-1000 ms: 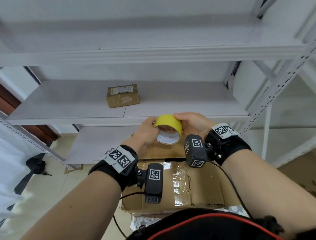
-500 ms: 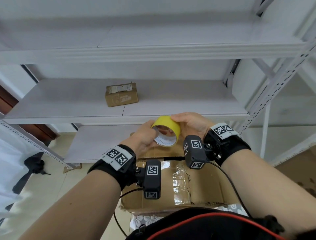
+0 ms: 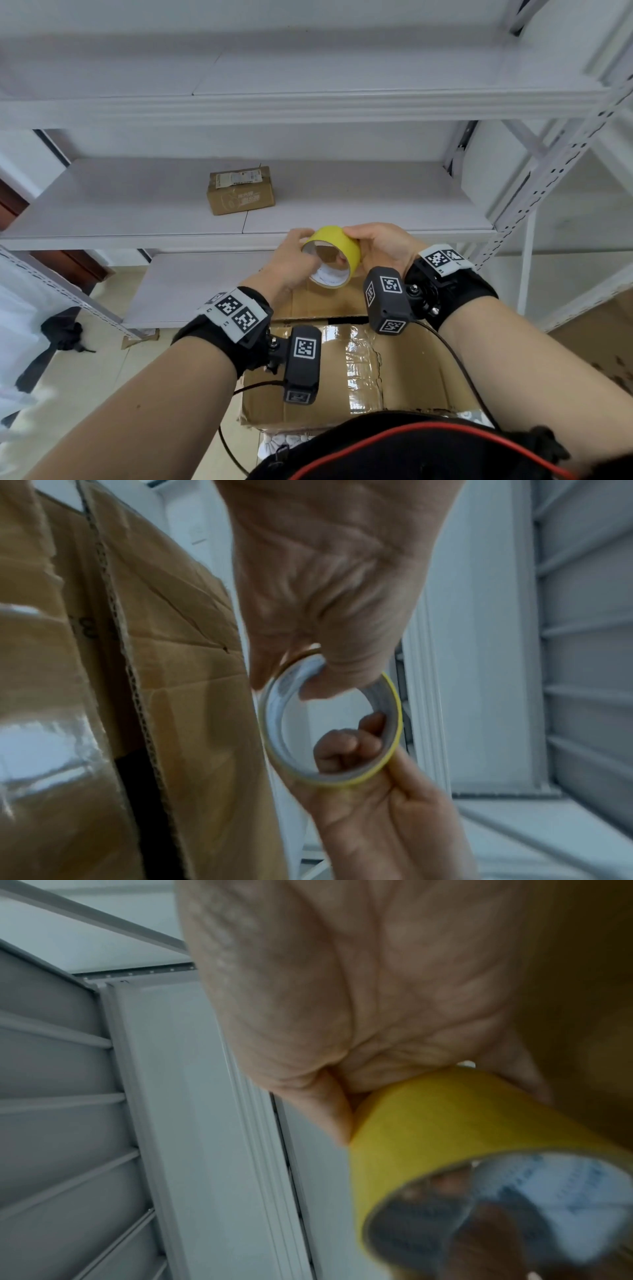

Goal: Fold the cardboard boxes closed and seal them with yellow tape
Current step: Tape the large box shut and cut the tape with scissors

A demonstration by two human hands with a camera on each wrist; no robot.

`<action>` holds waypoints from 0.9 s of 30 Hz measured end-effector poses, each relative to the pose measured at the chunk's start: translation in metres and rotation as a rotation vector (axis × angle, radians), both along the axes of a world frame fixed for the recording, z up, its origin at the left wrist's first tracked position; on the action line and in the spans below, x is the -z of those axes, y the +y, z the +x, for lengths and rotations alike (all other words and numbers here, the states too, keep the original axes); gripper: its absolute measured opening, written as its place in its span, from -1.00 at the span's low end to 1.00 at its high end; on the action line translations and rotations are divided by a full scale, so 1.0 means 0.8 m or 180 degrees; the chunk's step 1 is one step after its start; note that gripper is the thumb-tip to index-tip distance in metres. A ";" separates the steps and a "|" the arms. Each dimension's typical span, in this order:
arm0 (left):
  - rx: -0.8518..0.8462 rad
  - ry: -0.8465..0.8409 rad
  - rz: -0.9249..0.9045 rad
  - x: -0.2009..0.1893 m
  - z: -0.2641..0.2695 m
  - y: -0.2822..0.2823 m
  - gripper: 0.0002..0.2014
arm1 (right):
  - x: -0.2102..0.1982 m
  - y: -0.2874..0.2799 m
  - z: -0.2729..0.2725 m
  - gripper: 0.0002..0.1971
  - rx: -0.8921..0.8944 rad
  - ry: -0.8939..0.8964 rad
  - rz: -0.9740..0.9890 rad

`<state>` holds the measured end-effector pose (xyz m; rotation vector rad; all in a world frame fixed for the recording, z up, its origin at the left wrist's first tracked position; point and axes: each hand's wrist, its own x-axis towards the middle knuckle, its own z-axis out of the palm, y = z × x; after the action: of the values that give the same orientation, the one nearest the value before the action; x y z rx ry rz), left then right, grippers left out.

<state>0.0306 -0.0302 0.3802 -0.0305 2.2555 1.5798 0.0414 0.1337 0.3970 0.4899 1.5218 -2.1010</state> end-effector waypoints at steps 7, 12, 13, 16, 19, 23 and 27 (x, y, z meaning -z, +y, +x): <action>0.0128 0.1372 -0.0249 0.005 -0.013 0.006 -0.75 | 0.008 0.000 -0.015 -0.74 0.0269 -0.0101 0.0108; 0.0125 0.2144 -0.0901 0.013 -0.026 0.008 -0.77 | 0.009 -0.005 -0.019 -0.71 0.0336 0.0009 0.0199; 0.0106 0.2200 -0.0880 0.012 -0.027 0.008 -0.81 | 0.009 -0.007 -0.020 -0.71 0.0351 0.0041 0.0222; 0.0000 0.2276 -0.0742 0.010 -0.031 0.008 -0.87 | 0.010 -0.010 -0.025 -0.72 0.0402 0.0140 0.0347; -0.0040 0.2350 -0.0712 0.011 -0.035 0.007 -0.85 | 0.010 -0.013 -0.028 -0.71 0.0437 0.0199 0.0494; 0.0061 0.2607 -0.0881 0.015 -0.034 0.006 -0.88 | 0.009 -0.019 -0.029 -0.77 0.0525 0.0165 0.0661; 0.0285 0.2688 -0.0981 0.020 -0.030 0.003 -0.93 | 0.013 -0.022 -0.026 -0.68 0.0484 0.0027 0.0755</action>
<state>0.0065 -0.0281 0.3640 0.7763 3.0444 1.3155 0.0205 0.1162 0.3869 0.7024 1.8004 -2.0438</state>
